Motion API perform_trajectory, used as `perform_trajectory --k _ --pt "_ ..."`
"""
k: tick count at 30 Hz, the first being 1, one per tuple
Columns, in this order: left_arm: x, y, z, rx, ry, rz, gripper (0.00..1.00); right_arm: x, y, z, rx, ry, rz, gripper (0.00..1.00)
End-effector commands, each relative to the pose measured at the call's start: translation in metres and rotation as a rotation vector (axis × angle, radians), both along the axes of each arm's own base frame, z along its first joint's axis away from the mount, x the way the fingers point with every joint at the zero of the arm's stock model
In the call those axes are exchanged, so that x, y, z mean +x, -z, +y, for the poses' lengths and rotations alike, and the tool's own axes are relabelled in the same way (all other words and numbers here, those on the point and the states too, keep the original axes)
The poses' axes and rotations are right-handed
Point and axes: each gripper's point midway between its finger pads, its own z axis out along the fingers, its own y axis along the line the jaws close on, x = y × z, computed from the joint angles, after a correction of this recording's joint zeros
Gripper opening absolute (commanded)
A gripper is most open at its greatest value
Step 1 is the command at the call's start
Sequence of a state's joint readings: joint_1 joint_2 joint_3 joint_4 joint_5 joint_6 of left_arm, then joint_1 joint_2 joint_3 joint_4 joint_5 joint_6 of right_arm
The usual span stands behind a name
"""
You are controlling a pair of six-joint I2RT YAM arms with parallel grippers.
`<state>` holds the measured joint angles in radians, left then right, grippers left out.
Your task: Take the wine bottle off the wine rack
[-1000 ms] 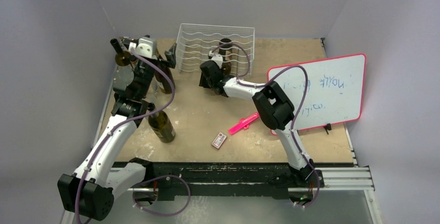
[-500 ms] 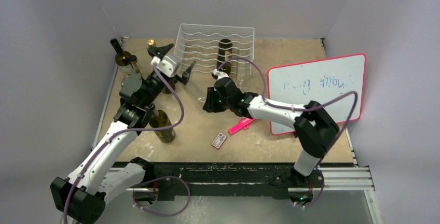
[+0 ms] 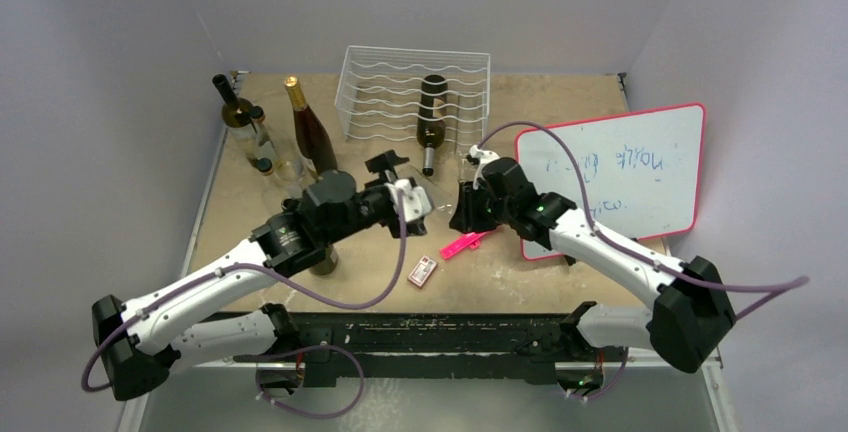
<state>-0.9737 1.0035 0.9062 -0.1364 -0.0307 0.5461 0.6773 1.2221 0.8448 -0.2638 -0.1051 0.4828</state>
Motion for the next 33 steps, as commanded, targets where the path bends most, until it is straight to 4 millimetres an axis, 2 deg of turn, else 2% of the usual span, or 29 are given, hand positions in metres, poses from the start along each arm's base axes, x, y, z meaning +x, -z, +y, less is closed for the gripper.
perform_trajectory --k 1,8,11,16,20,22,23,25,26,28,30,33 --pt "0.006 0.024 -0.008 0.170 -0.102 -0.121 0.97 -0.009 -0.036 0.003 0.055 -0.095 -0.076 0.00" --pt "0.016 0.066 -0.048 0.187 -0.061 -0.211 1.00 -0.018 -0.059 0.000 0.088 -0.118 -0.102 0.00" --pt "0.008 0.087 -0.069 0.221 0.039 -0.169 1.00 -0.021 -0.065 -0.001 0.104 -0.112 -0.108 0.00" --pt "0.010 0.106 -0.083 0.221 0.057 -0.150 1.00 -0.027 -0.075 0.003 0.150 -0.132 -0.107 0.00" --pt "0.015 0.115 -0.094 0.202 0.051 -0.141 0.93 -0.029 -0.082 0.005 0.171 -0.143 -0.114 0.00" --pt "0.018 0.116 -0.095 0.180 0.027 -0.140 0.85 -0.030 -0.086 0.005 0.173 -0.145 -0.116 0.00" --pt "0.020 0.116 -0.094 0.164 0.005 -0.133 0.76 -0.030 -0.086 0.006 0.173 -0.148 -0.117 0.00" --pt "0.025 0.113 -0.089 0.133 -0.046 -0.129 0.53 -0.029 -0.089 0.005 0.175 -0.148 -0.127 0.00" --pt "0.026 0.110 -0.085 0.110 -0.075 -0.124 0.45 -0.028 -0.092 0.005 0.174 -0.145 -0.135 0.03" --pt "0.028 0.107 -0.074 0.061 -0.133 -0.106 0.36 -0.025 -0.093 0.002 0.156 -0.133 -0.147 0.21" --pt "0.029 0.100 -0.061 -0.026 -0.201 -0.087 0.29 -0.014 -0.113 0.002 0.154 -0.106 -0.202 0.42" --pt "0.029 0.088 -0.041 -0.180 -0.300 -0.042 0.21 0.008 -0.141 -0.001 0.130 -0.050 -0.279 0.65"
